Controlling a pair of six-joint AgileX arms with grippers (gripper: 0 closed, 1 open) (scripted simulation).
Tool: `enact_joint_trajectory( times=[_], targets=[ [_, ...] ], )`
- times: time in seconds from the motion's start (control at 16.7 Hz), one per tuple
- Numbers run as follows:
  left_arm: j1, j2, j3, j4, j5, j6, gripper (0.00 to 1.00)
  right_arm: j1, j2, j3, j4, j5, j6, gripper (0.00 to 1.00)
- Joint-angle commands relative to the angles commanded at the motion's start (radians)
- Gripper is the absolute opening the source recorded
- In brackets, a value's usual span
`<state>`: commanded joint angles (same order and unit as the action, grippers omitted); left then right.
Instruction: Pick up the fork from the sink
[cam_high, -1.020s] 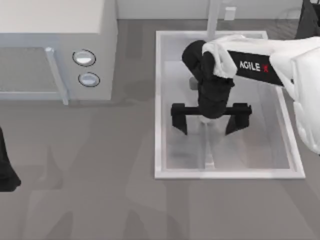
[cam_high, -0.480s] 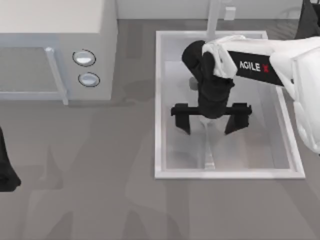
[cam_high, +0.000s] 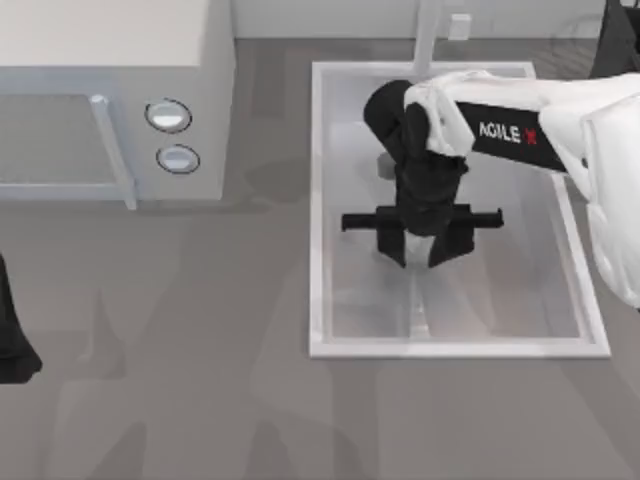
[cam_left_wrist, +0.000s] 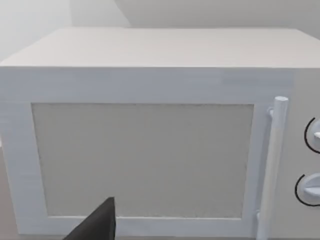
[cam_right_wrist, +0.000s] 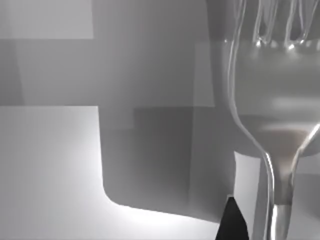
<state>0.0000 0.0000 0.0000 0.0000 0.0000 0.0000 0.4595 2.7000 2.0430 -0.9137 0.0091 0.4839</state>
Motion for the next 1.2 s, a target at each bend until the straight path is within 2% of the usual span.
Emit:
enact_joint_trajectory(
  times=[0.66,0.84,1.2],
  targets=[
    [0.0,0.0,0.0,0.0,0.0,0.0,1.0,-0.004,-0.048,0.022,-0.031,0.018,-0.012,0.0],
    [0.0,0.0,0.0,0.0,0.0,0.0,1.0,-0.003,-0.063,0.113,-0.132,0.018,-0.011,0.0],
    [0.0,0.0,0.0,0.0,0.0,0.0,1.0,-0.004,-0.13,0.359,-0.467,0.017,-0.014,0.0]
  ],
)
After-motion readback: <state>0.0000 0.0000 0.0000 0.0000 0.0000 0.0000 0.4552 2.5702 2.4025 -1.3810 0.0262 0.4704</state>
